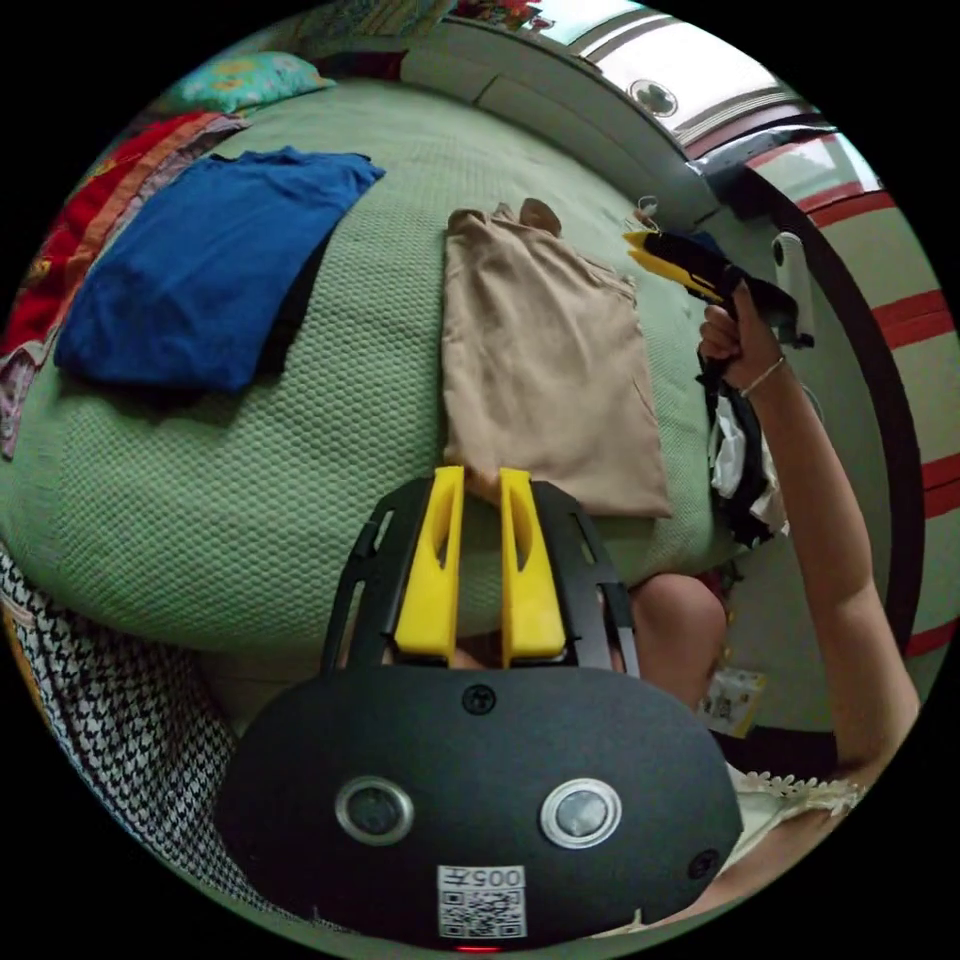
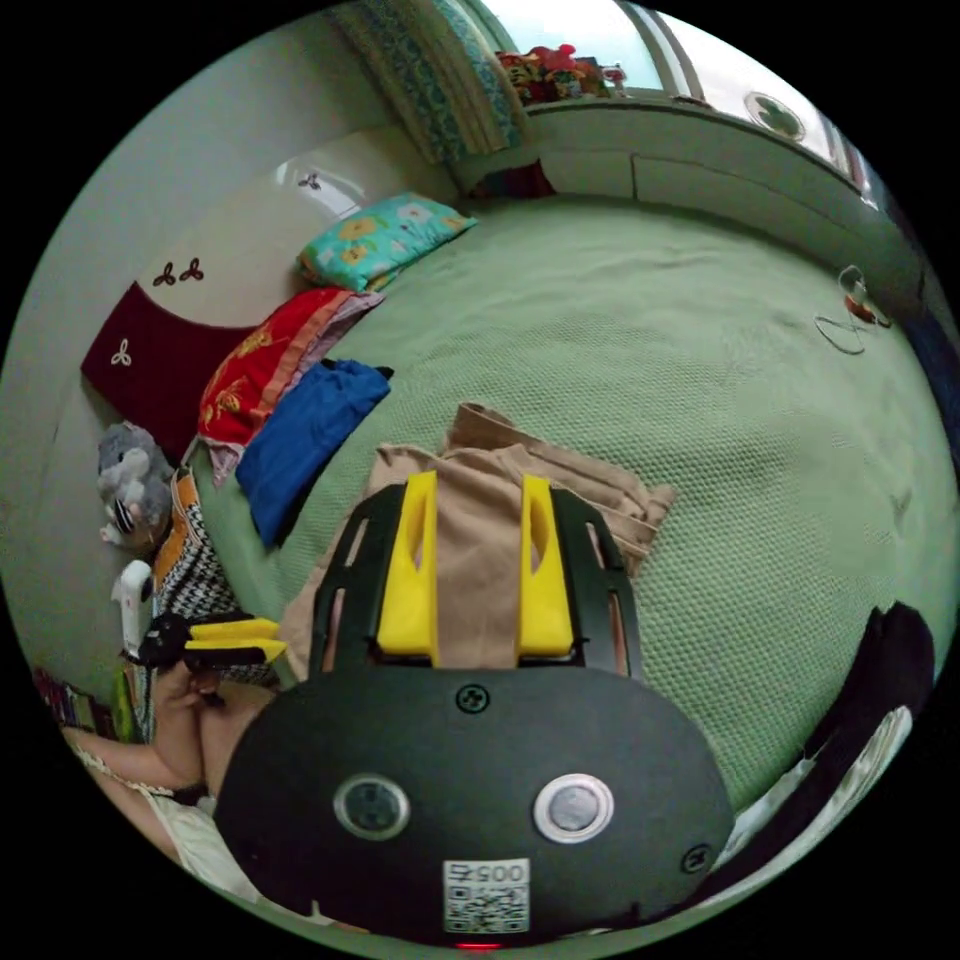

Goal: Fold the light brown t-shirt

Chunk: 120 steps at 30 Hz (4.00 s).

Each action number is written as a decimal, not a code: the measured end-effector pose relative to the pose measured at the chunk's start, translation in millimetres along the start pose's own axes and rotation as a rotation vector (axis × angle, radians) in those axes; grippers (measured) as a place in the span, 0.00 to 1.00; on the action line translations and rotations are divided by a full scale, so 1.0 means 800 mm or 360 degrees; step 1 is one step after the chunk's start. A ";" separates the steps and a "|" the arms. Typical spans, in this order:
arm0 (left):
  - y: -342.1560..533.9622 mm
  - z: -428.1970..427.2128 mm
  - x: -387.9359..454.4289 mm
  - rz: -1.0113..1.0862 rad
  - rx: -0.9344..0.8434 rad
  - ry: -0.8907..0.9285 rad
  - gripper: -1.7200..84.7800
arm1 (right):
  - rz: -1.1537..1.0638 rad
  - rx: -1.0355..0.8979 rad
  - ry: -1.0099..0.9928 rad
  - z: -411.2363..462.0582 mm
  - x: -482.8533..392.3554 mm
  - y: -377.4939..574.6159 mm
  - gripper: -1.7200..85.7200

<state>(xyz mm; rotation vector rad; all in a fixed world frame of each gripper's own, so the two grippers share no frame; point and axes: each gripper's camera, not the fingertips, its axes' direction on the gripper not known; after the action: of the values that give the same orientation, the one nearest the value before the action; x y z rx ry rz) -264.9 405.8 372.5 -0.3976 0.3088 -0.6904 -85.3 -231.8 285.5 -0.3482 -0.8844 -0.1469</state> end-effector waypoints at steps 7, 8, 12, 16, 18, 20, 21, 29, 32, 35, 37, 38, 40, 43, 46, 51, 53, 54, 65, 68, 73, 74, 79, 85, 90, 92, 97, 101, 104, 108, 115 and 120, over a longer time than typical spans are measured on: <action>-0.023 -0.006 -0.004 -0.0038 0.0189 -0.0047 0.14 | -0.0294 -0.0234 0.0168 0.071 -0.103 -0.073 0.14; -0.027 -0.002 -0.003 -0.0035 0.0168 -0.0036 0.14 | -0.0385 -0.0290 0.0151 0.088 -0.122 -0.081 0.14; -0.054 0.029 0.008 0.0022 -0.0024 0.0041 0.14 | -0.0722 -0.0413 0.0273 0.128 -0.172 -0.088 0.14; -0.056 0.038 0.018 0.0011 -0.0051 0.0063 0.15 | -0.0787 -0.0417 0.0244 0.150 -0.180 -0.091 0.14; -0.059 0.043 0.023 0.0031 -0.0079 0.0015 0.15 | -0.0733 -0.0432 0.0251 0.160 -0.178 -0.093 0.11; -0.060 0.044 0.029 0.0054 -0.0082 -0.0023 0.15 | -0.0710 -0.0442 0.0341 0.171 -0.183 -0.093 0.05; -0.060 0.043 0.033 0.0069 -0.0070 -0.0028 0.14 | -0.0704 -0.0426 0.0366 0.171 -0.186 -0.092 0.04; -0.059 0.038 0.034 0.0060 -0.0031 0.0001 0.14 | -0.0809 -0.0232 0.0377 0.114 -0.235 -0.091 0.02; -0.059 0.036 0.033 0.0064 -0.0027 -0.0009 0.14 | -0.0908 -0.0309 0.0370 0.124 -0.247 -0.086 0.09; -0.060 0.038 0.030 0.0053 -0.0029 0.0017 0.14 | -0.0974 -0.0383 0.0444 0.152 -0.261 -0.078 0.12; -0.063 0.038 0.030 0.0060 -0.0029 0.0012 0.14 | -0.0976 -0.0379 0.0450 0.166 -0.267 -0.076 0.12; -0.064 0.038 0.031 0.0065 -0.0029 0.0007 0.14 | -0.0959 -0.0377 0.0434 0.173 -0.270 -0.077 0.11; -0.068 0.040 0.033 0.0080 -0.0042 -0.0008 0.14 | -0.0941 -0.0392 0.0484 0.186 -0.273 -0.079 0.09; -0.073 0.041 0.034 0.0087 -0.0051 -0.0004 0.14 | -0.0930 -0.0406 0.0576 0.193 -0.279 -0.079 0.02; -0.076 0.041 0.035 0.0090 -0.0042 0.0008 0.13 | -0.0969 -0.0346 0.0547 0.171 -0.288 -0.076 0.00; -0.077 0.040 0.037 0.0095 -0.0033 0.0004 0.13 | -0.1011 -0.0297 0.0535 0.124 -0.291 -0.073 0.00; -0.078 0.041 0.036 0.0096 -0.0036 0.0019 0.13 | -0.0995 -0.0333 0.0573 0.114 -0.288 -0.073 0.00; -0.079 0.041 0.035 0.0095 -0.0038 0.0030 0.13 | -0.0985 -0.0342 0.0596 0.114 -0.286 -0.073 0.00; -0.097 0.042 0.034 0.0101 -0.0051 0.0015 0.13 | -0.0634 -0.0204 0.0653 0.116 -0.256 -0.071 0.11; -0.102 0.043 0.032 0.0093 -0.0056 0.0027 0.13 | -0.0676 -0.0189 0.0544 0.104 -0.256 -0.080 0.13; -0.109 0.043 0.035 0.0102 -0.0057 0.0027 0.13 | -0.0825 -0.0375 0.0578 0.132 -0.259 -0.071 0.15; -0.110 0.043 0.035 0.0103 -0.0057 0.0026 0.13 | -0.0835 -0.0402 0.0568 0.138 -0.258 -0.068 0.15; -0.117 0.043 0.035 0.0102 -0.0064 0.0031 0.13 | -0.0883 -0.0318 0.0717 0.133 -0.255 -0.046 0.03; -0.123 0.042 0.035 0.0113 -0.0069 0.0017 0.13 | -0.0681 -0.0069 0.0666 0.078 -0.217 -0.045 0.00; -0.129 0.038 0.033 0.0097 -0.0062 0.0033 0.13 | -0.0353 -0.0014 0.0617 0.057 -0.160 -0.039 0.01; -0.131 0.037 0.034 0.0100 -0.0056 0.0032 0.13 | -0.0221 0.0022 0.0480 0.035 -0.133 -0.030 0.03; -0.135 0.030 0.039 0.0128 -0.0043 -0.0017 0.13 | -0.0095 0.0228 0.0111 -0.061 -0.095 -0.005 0.05; -0.130 0.012 0.036 0.0126 0.0059 0.0004 0.13 | -0.0225 0.0409 0.0041 -0.172 -0.098 0.083 0.03; -0.118 -0.002 0.032 0.0129 0.0176 -0.0009 0.13 | -0.0316 0.0316 0.0203 -0.217 -0.102 0.179 0.04; -0.095 -0.015 0.037 0.0154 0.0353 -0.0037 0.12 | -0.0221 0.0352 0.0309 -0.260 -0.090 0.310 0.07; -0.115 -0.031 0.072 0.0326 0.0418 -0.0062 0.12 | -0.0125 0.0487 0.0198 -0.307 -0.053 0.424 0.12; -0.199 -0.035 0.090 0.0522 0.0317 -0.0158 0.13 | -0.0273 0.0437 0.0161 -0.310 -0.025 0.377 0.13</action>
<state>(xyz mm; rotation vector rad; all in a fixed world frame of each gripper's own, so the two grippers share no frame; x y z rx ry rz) -310.9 239.0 409.6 -0.1841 0.2022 -0.3740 164.1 -39.0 53.8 -0.0084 -0.8213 -0.1974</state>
